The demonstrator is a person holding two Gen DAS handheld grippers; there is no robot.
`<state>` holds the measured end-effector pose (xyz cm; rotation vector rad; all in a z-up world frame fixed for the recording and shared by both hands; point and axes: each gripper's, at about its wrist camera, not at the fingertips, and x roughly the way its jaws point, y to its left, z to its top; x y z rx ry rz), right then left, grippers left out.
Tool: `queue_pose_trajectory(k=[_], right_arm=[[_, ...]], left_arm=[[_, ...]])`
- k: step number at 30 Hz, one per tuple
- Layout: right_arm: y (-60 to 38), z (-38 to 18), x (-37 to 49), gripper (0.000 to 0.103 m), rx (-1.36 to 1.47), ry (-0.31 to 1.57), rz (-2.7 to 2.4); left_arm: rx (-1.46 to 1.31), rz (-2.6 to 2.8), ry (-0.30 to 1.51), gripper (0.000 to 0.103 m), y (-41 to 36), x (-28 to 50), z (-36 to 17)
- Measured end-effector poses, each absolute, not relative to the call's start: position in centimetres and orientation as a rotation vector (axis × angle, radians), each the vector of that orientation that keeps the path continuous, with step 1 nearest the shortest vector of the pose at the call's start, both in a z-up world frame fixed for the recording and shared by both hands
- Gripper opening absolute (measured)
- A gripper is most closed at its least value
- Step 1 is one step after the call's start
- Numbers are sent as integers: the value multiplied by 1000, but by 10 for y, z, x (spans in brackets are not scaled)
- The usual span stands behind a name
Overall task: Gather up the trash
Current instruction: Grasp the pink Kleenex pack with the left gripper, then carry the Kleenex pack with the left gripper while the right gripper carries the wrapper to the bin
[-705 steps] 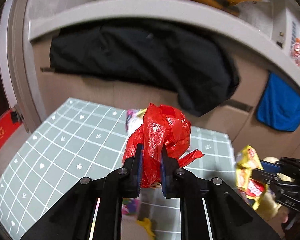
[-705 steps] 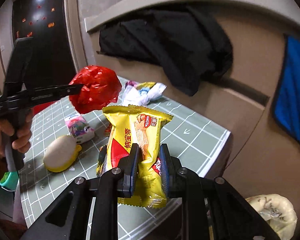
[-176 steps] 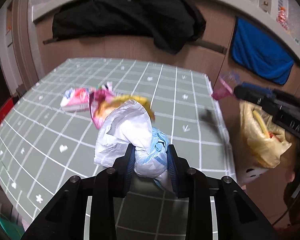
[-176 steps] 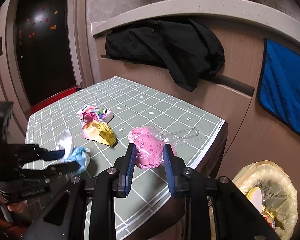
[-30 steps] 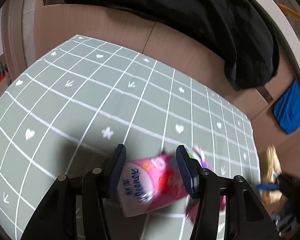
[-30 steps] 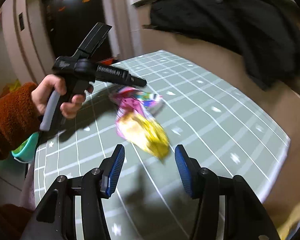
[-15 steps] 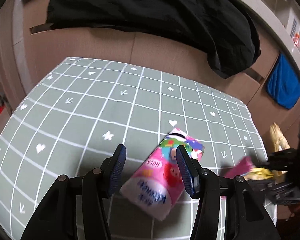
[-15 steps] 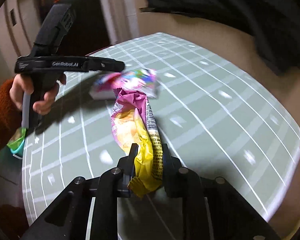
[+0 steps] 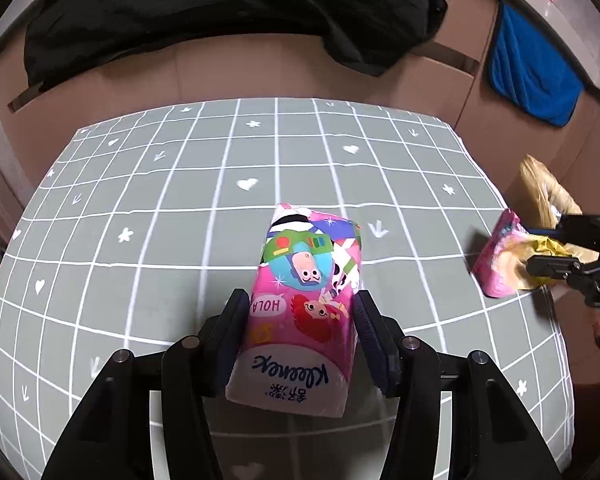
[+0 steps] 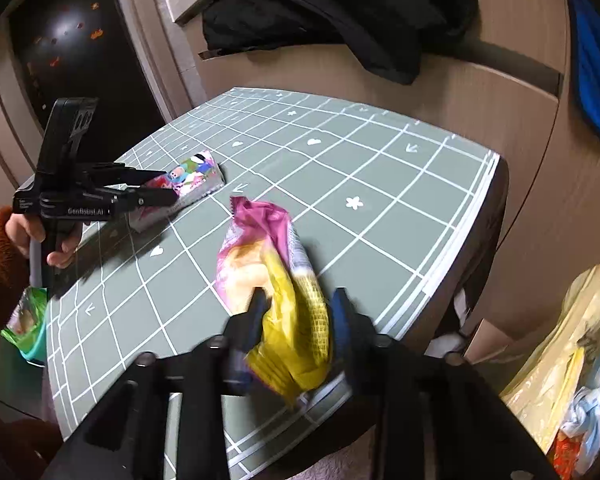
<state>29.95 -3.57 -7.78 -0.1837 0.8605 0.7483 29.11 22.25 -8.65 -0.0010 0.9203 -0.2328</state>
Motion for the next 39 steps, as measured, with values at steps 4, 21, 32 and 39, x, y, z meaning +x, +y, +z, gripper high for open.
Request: queue_pose_trajectory(k=[4, 21, 32, 39], right_arm=[[-28, -76, 295, 45, -221, 819, 746], [-13, -79, 288, 24, -320, 823, 782], [-62, -8, 224, 24, -283, 597, 708], [-119, 36, 197, 24, -213, 486, 612]], left_arm=[[26, -169, 921, 54, 210, 290, -87], [-203, -75, 870, 43, 199, 258, -64], [-175, -102, 644, 43, 123, 202, -9], [-169, -177, 570, 43, 72, 192, 31]])
